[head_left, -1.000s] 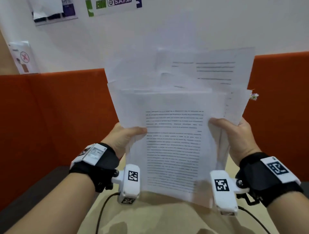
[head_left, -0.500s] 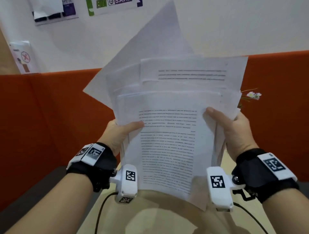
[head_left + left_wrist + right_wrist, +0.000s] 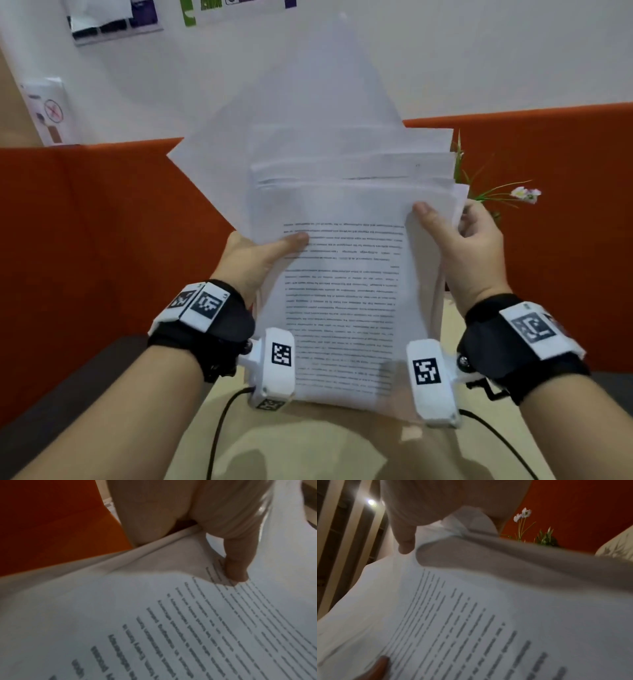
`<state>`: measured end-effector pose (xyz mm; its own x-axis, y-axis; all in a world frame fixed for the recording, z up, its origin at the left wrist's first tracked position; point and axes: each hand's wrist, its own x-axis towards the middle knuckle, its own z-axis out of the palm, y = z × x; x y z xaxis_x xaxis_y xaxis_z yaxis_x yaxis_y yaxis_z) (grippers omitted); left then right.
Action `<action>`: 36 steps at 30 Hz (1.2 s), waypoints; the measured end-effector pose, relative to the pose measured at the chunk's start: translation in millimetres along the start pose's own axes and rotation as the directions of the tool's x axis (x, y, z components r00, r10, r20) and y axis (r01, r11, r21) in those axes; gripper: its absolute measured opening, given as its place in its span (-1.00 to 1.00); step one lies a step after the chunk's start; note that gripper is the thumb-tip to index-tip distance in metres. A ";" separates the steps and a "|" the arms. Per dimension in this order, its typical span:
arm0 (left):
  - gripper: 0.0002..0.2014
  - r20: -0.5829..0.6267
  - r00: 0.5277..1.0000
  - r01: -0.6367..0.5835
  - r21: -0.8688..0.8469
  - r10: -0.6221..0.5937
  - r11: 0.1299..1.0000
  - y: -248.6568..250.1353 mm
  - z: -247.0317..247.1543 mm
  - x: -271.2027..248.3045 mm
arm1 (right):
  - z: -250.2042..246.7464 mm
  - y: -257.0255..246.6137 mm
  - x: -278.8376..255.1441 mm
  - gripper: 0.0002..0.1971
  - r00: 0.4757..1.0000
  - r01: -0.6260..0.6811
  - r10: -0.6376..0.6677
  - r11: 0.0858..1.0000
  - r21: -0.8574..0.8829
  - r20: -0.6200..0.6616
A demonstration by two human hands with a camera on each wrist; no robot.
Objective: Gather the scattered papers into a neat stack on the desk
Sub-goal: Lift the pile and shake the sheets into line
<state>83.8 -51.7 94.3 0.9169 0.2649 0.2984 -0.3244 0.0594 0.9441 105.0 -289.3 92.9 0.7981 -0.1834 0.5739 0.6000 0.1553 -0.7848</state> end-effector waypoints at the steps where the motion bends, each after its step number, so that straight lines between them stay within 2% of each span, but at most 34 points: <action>1: -0.09 0.004 1.000 -0.011 -0.007 0.011 1.000 1.5 -0.1 -1.6 | -0.6 1.3 -0.6 -0.74 1.000 -0.007 0.008 1.000 -0.023 0.016; 2: -0.14 0.018 1.000 -0.011 -0.004 0.011 1.000 0.3 -0.1 -2.0 | -0.7 2.6 -1.6 -0.73 0.999 -0.016 0.018 0.998 -0.054 0.040; 5: -0.01 0.001 1.000 0.015 -0.001 -0.015 1.000 -2.0 1.7 -4.1 | -1.7 3.4 -4.1 -0.63 0.999 -0.020 0.024 0.997 -0.081 0.049; 6: -0.07 -0.006 1.000 0.013 -0.013 -0.013 1.000 -2.8 0.3 -3.1 | -3.6 4.2 -4.1 -0.60 0.999 -0.024 0.025 0.998 -0.065 0.021; 7: -0.21 -0.006 1.000 0.004 -0.039 -0.004 0.999 -2.2 -1.3 -3.1 | -5.3 5.0 -5.2 -0.57 0.999 -0.041 0.042 0.998 -0.057 0.018; 9: -0.51 -0.006 1.000 -0.002 -0.094 0.001 0.996 -0.4 -2.6 -5.3 | -6.0 12.4 -10.3 -0.42 0.986 -0.128 0.140 0.983 -0.130 0.089; 11: -0.61 -0.004 1.000 -0.005 -0.103 0.005 0.995 1.3 0.3 -8.6 | -4.0 21.4 -17.2 -0.27 0.964 -0.183 0.221 0.956 -0.231 0.151; 13: -0.63 0.000 1.000 -0.014 -0.090 0.014 0.996 2.4 0.8 -7.9 | -5.4 25.0 -17.5 -0.15 0.980 -0.151 0.181 0.947 -0.284 0.083; 15: -0.52 0.001 1.000 -0.026 -0.096 0.026 0.995 6.5 -0.1 -8.0 | -8.7 18.6 -9.5 -0.09 0.992 -0.128 0.124 0.938 -0.322 -0.036; 17: -0.36 -0.003 0.999 -0.037 -0.105 0.036 0.994 8.6 0.0 -8.1 | -11.1 8.6 0.8 -0.13 0.995 -0.103 0.104 0.962 -0.253 -0.013; 20: -0.31 0.010 1.000 -0.014 -0.135 0.016 0.991 4.9 2.5 -6.7 | -6.9 -4.6 11.9 -0.28 0.973 -0.149 0.159 0.986 -0.075 0.166; 23: -0.09 -0.018 1.000 0.008 -0.189 -0.011 0.982 4.0 7.9 -7.9 | -5.7 -5.0 15.3 -0.35 0.944 -0.200 0.200 0.979 -0.029 0.261; 24: -0.14 -0.020 1.000 0.003 -0.211 -0.007 0.977 2.4 7.9 -7.0 | -6.8 -2.9 15.6 -0.37 0.939 -0.204 0.205 0.978 -0.035 0.277; 27: -0.49 0.009 1.000 0.017 -0.231 -0.016 0.973 0.0 8.3 -7.6 | -11.9 -0.6 14.3 -0.38 0.918 -0.241 0.246 0.969 -0.054 0.312; 29: -0.59 0.032 0.999 0.016 -0.212 -0.009 0.977 -0.1 9.0 -7.8 | -15.0 -2.3 14.2 -0.48 0.898 -0.292 0.305 0.952 -0.088 0.317; 30: -0.56 0.017 1.000 0.002 -0.195 0.001 0.981 0.3 8.2 -6.6 | -16.5 -4.2 15.4 -0.57 0.889 -0.293 0.318 0.948 -0.127 0.329; 32: -0.36 -0.036 0.999 -0.012 -0.155 0.006 0.988 0.1 6.7 -2.1 | -19.4 -11.2 18.9 -0.71 0.884 -0.251 0.309 0.947 -0.203 0.350; 34: -0.19 -0.065 0.998 -0.008 -0.126 -0.001 0.992 0.6 6.8 -0.1 | -20.7 -19.8 24.0 -0.71 0.892 -0.210 0.274 0.955 -0.208 0.360; 36: -0.13 -0.069 0.998 -0.011 -0.127 0.002 0.992 1.8 7.8 -1.2 | -18.8 -26.8 27.2 -0.71 0.887 -0.190 0.256 0.961 -0.200 0.385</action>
<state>84.0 -59.4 96.7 0.8979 0.3311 0.2900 -0.3613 0.1780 0.9153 109.5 -316.7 125.2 0.8823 0.2507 0.3984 0.4139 -0.0102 -0.9103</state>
